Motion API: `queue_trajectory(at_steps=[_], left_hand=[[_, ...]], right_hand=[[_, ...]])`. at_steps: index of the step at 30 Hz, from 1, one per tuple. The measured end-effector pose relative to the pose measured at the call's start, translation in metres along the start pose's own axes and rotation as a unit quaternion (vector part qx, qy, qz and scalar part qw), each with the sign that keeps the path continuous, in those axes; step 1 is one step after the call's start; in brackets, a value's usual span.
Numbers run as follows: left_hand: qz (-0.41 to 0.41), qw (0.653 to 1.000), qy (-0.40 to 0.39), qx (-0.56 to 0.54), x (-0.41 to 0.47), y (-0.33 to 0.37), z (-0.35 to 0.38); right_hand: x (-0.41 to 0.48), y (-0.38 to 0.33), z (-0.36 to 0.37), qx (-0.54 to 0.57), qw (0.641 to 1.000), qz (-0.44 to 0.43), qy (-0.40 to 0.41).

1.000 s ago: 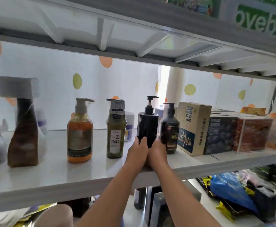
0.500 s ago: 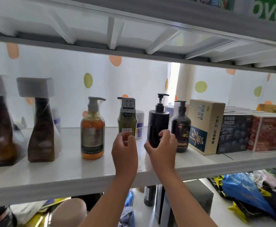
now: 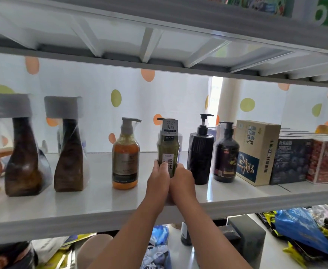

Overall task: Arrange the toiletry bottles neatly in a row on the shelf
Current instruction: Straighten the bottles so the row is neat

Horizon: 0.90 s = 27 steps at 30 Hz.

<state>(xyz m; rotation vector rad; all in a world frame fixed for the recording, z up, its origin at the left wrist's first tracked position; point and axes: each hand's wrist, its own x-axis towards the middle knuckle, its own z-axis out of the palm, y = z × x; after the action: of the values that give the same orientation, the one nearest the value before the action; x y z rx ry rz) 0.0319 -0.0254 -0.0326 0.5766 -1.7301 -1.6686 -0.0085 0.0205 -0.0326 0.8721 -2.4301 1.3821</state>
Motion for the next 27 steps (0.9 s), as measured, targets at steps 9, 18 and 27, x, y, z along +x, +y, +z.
queue_trajectory(at_steps=[9, 18, 27], left_hand=[[-0.023, 0.997, -0.060, -0.046, -0.002, 0.003, 0.004], [0.198, 0.954, 0.221, 0.043, -0.038, 0.013, -0.055], [0.063, 0.991, 0.096, 0.064, -0.007, 0.009, -0.113]], right_hand=[[0.004, 0.012, 0.002, 0.032, 0.999, 0.032, 0.012], [-0.021, -0.012, 0.008, 0.036, 0.975, -0.169, 0.139], [-0.029, -0.058, 0.046, 0.142, 0.981, -0.042, -0.125]])
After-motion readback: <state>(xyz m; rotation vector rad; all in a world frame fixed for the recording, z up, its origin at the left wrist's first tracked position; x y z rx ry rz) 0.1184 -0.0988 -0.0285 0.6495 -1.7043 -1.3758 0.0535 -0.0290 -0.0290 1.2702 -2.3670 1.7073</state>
